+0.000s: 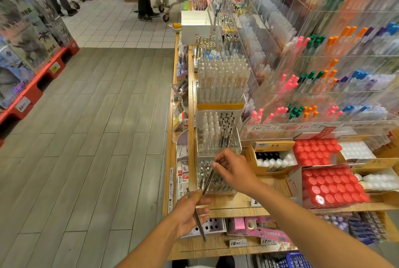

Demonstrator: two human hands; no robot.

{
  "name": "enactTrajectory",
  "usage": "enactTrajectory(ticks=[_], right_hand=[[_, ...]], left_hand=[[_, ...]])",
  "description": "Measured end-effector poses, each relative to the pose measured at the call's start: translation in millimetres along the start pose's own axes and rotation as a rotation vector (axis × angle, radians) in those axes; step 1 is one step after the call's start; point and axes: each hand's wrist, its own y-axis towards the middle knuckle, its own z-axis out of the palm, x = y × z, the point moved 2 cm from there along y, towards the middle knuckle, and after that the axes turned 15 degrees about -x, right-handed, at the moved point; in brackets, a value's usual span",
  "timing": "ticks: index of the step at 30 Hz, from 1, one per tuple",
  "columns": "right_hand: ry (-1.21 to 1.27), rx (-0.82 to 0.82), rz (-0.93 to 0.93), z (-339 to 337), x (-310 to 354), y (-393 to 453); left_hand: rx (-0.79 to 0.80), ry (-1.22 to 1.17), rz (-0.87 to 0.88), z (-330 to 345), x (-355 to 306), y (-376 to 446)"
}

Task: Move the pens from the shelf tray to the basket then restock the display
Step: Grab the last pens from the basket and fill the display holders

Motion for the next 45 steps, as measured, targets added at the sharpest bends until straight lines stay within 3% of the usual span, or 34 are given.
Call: enactTrajectory(ticks=[6,19,33,37,41,45], right_hand=[[-0.205,0.03,-0.167,19.5,-11.9,-10.7],[-0.347,0.085,-0.3,40.3,-22.1,-10.4],[-0.634,0.193,-0.251,54.0,-1.8,-5.5],[-0.458,0.223,-0.145,47.6,-1.6,-5.4],[0.002,0.403,0.119,37.3,3.8,-15.2],[0.182,0.465,0.243,29.0,10.2,-18.6]], left_hand=[[-0.142,0.028,-0.044,-9.3,1.6,9.2],[-0.166,0.013,-0.039,-12.1,-0.3,14.4],[-0.114,0.092,0.038,-8.4,-8.0,8.1],[-0.01,0.121,0.106,-0.6,-10.4,2.9],[0.212,0.215,0.132,6.2,-11.8,-6.1],[0.307,0.241,0.141,11.8,-11.6,-10.3]])
